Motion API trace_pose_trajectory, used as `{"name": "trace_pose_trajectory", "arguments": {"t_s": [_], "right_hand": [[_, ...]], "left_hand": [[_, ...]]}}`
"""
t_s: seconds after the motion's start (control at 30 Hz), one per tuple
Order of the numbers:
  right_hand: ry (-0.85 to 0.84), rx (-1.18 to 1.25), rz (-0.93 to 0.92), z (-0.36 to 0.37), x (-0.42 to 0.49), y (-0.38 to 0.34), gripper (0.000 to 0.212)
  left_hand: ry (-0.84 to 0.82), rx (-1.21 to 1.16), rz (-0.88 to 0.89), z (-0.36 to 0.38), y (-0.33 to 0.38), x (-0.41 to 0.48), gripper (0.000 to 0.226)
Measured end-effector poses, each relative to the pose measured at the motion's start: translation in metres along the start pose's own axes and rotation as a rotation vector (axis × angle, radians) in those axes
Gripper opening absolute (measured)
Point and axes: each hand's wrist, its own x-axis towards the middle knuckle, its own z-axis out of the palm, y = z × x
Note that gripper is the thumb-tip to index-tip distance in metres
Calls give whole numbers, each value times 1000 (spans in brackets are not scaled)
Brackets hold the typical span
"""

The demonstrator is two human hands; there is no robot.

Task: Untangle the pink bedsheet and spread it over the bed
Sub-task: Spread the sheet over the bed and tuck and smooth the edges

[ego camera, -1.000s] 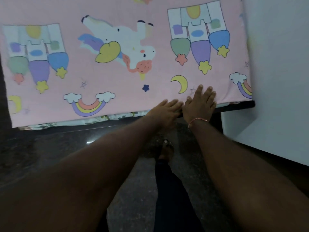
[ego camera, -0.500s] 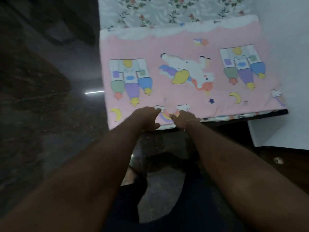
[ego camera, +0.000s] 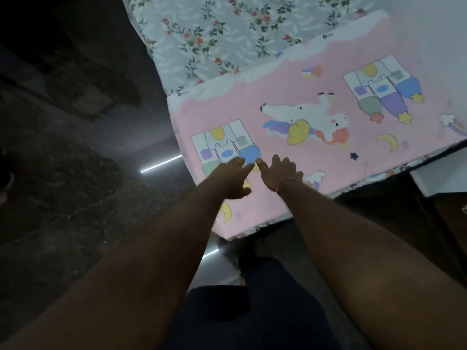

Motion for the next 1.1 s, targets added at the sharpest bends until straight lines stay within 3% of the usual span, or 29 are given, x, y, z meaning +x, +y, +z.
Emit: {"name": "trace_pose_trajectory", "arguments": {"t_s": [0.27, 0.43, 0.67, 0.8, 0.97, 1.1], "right_hand": [[61, 125, -24, 19, 54, -95, 74], [104, 89, -39, 26, 144, -156, 74], [471, 231, 278, -3, 377, -210, 80], [519, 84, 402, 0, 415, -221, 87], [430, -41, 83, 57, 353, -281, 82], [338, 164, -143, 45, 324, -270, 71]], "left_hand": [[1, 101, 60, -18, -123, 57, 75], [170, 141, 107, -25, -216, 152, 72], [252, 213, 497, 4, -326, 299, 78], [321, 156, 653, 13, -357, 297, 73], [326, 128, 714, 6, -387, 269, 59], [346, 184, 792, -24, -375, 273, 34]]}}
